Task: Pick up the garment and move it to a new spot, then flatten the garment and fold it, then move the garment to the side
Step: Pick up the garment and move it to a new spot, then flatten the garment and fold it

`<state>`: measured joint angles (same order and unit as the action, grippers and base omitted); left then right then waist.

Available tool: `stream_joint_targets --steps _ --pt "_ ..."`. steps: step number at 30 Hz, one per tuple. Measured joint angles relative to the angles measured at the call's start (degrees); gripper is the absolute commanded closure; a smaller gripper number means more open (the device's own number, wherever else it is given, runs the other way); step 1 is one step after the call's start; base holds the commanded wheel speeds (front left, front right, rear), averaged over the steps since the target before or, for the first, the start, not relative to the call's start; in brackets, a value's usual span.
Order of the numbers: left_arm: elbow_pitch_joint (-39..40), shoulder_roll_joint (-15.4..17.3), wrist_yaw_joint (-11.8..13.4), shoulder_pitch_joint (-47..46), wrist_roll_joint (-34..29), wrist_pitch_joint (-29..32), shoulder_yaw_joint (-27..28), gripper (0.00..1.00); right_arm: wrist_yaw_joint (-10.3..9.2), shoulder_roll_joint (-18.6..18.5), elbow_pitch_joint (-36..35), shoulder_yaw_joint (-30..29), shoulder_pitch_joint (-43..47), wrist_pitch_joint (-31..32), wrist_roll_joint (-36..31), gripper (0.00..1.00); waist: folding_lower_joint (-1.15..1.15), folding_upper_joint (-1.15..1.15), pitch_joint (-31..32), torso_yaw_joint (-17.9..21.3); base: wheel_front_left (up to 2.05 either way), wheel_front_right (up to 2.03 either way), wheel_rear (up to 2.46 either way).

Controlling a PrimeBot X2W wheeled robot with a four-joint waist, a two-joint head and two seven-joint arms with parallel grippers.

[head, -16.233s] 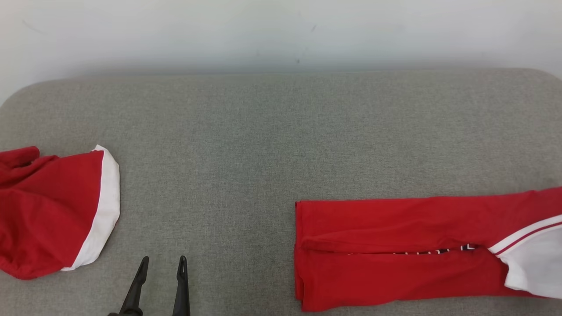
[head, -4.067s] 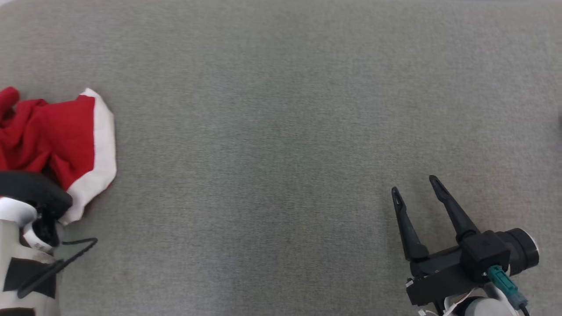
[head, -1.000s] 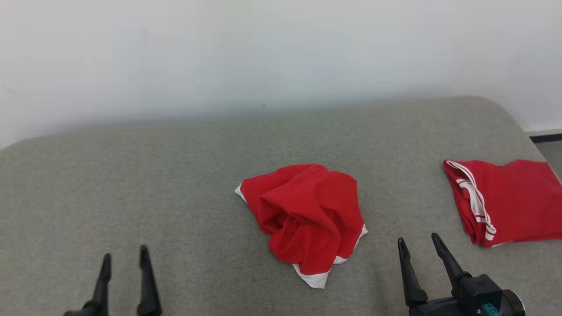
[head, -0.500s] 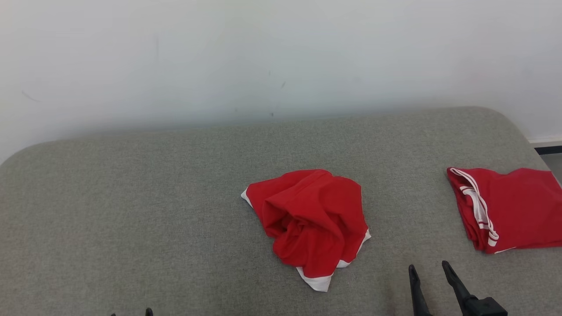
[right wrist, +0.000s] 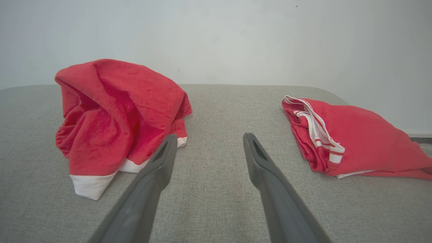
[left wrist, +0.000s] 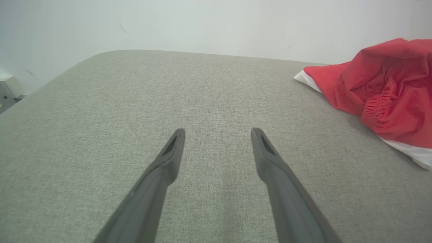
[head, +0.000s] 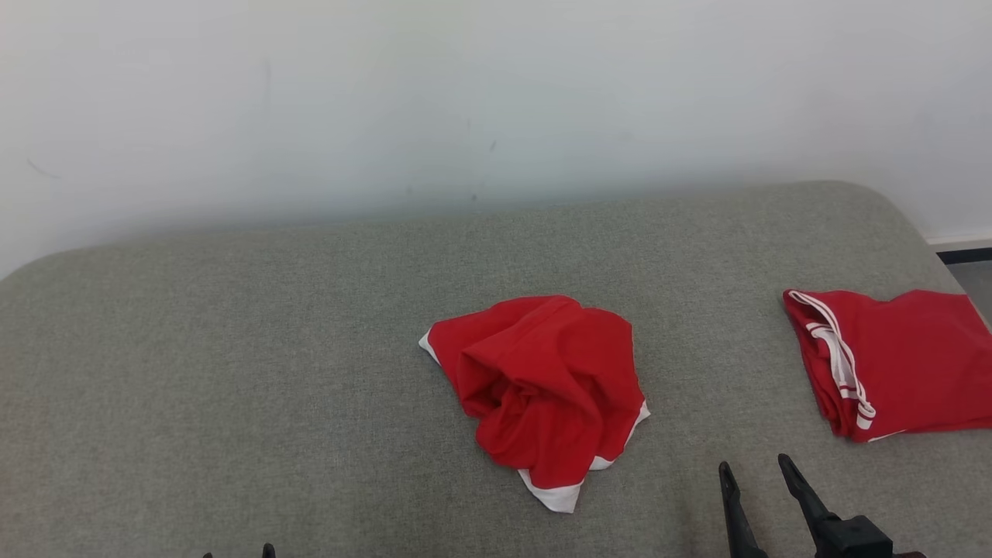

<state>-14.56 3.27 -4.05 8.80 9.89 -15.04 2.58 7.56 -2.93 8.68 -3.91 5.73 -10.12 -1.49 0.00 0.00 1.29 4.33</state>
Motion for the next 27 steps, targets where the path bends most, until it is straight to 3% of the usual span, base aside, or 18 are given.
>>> stream_joint_targets --steps 19,27 --pt "0.3 -0.1 -0.8 -0.7 -1.3 0.0 0.3 0.0 0.0 0.0 0.1 0.5 -0.4 -0.5 0.1 0.0 0.0 0.0 -0.5 0.6 0.0 0.0 0.0" --pt "-1.2 -0.2 -2.5 -6.6 -1.4 0.6 -5.7 0.0 -0.01 0.0 0.1 1.9 -1.3 -0.8 0.1 0.0 0.0 0.0 -1.0 2.7 0.0 0.0 0.0"
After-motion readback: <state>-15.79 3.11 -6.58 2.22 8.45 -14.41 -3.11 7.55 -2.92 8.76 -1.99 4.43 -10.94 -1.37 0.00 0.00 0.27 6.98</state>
